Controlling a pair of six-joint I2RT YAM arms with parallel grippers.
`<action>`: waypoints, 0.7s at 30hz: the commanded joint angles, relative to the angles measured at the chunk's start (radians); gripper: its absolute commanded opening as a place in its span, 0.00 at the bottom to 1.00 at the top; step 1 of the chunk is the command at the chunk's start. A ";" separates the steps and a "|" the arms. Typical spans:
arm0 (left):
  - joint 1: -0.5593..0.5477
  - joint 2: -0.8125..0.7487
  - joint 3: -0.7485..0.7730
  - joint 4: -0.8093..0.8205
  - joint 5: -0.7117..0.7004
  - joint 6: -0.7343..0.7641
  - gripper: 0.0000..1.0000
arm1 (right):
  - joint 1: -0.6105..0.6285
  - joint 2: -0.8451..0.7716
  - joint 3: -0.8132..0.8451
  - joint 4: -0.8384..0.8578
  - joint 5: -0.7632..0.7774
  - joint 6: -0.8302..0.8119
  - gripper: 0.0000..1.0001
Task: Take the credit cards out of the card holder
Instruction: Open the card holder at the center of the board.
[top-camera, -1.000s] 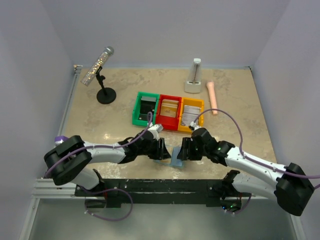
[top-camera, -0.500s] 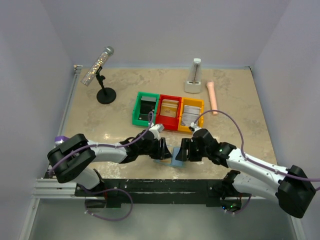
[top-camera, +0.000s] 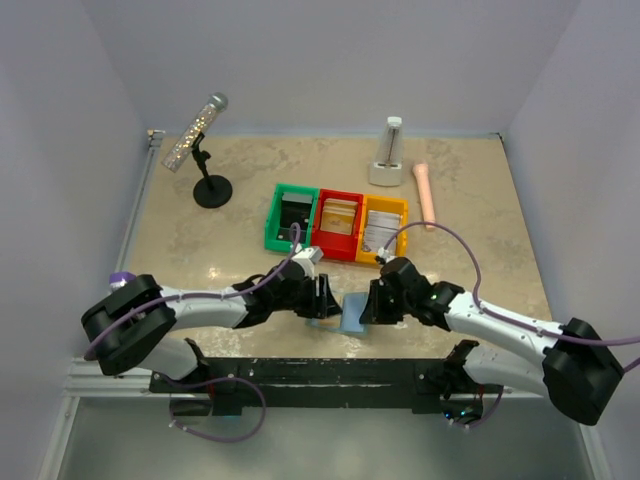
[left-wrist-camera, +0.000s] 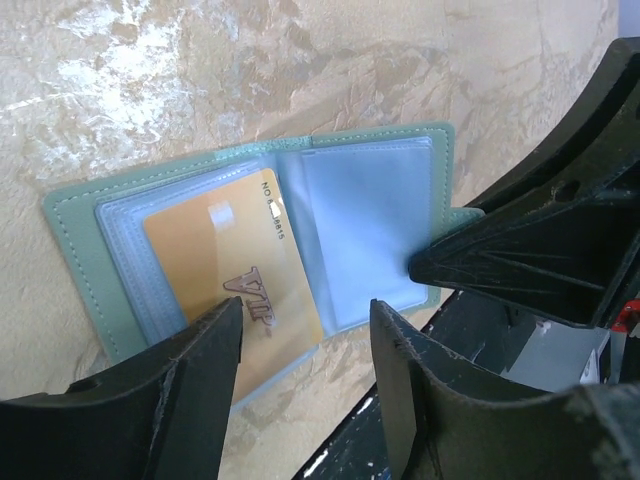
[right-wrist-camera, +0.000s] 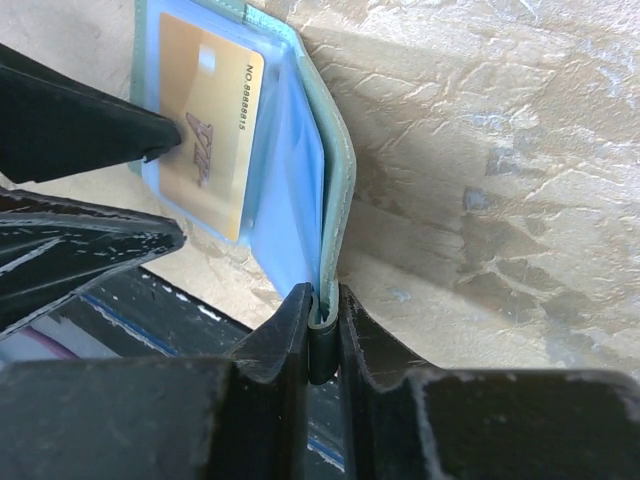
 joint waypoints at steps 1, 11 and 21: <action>0.002 -0.075 -0.004 -0.067 -0.045 -0.006 0.59 | -0.005 -0.006 0.053 -0.014 0.038 -0.033 0.12; 0.016 -0.112 -0.017 -0.063 -0.039 -0.006 0.59 | -0.004 0.001 0.082 -0.082 0.081 -0.110 0.00; 0.027 -0.024 -0.015 -0.054 -0.057 -0.018 0.51 | -0.004 -0.017 0.089 -0.189 0.139 -0.117 0.43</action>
